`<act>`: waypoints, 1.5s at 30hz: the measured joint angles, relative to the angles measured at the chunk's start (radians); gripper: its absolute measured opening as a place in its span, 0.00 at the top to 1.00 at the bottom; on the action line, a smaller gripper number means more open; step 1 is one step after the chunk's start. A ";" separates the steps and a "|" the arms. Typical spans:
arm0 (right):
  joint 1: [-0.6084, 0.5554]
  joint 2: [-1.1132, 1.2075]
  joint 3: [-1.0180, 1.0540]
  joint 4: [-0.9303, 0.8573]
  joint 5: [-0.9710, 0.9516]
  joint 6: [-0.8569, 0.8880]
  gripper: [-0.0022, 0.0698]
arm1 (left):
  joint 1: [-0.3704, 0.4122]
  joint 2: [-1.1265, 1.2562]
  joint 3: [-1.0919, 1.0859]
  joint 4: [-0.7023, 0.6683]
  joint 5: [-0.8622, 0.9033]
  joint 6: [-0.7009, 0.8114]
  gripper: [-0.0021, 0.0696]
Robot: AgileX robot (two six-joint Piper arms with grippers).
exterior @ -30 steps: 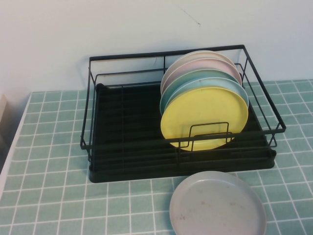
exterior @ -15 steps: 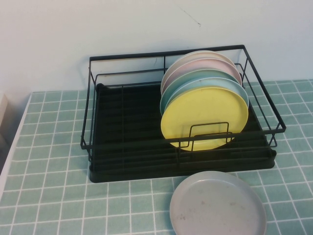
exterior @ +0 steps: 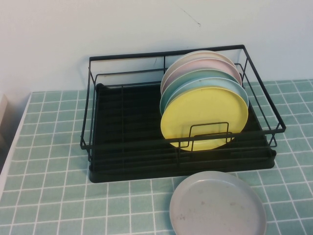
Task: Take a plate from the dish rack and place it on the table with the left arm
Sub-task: Grasp the plate from the shelf
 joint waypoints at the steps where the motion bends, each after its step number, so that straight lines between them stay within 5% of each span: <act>1: 0.000 0.000 0.000 0.000 0.000 0.000 0.97 | 0.000 0.000 0.000 -0.040 -0.029 0.014 0.98; 9: 0.000 0.000 0.000 0.000 0.000 0.000 0.97 | 0.000 0.080 0.000 -0.367 -0.181 0.243 0.98; 21: 0.000 0.000 0.000 0.000 0.000 0.000 0.97 | -0.072 0.424 -0.138 -1.068 0.047 1.121 0.97; 26: 0.000 0.000 0.000 0.000 0.000 0.000 0.97 | -0.166 0.601 -0.246 -1.100 0.047 1.189 0.93; 34: 0.000 0.000 0.000 0.000 0.000 0.000 0.97 | -0.269 0.866 -0.450 -1.078 -0.010 1.202 0.58; 45: 0.000 0.000 0.000 0.000 0.000 0.000 0.97 | -0.311 1.136 -0.652 -1.048 -0.040 1.216 0.52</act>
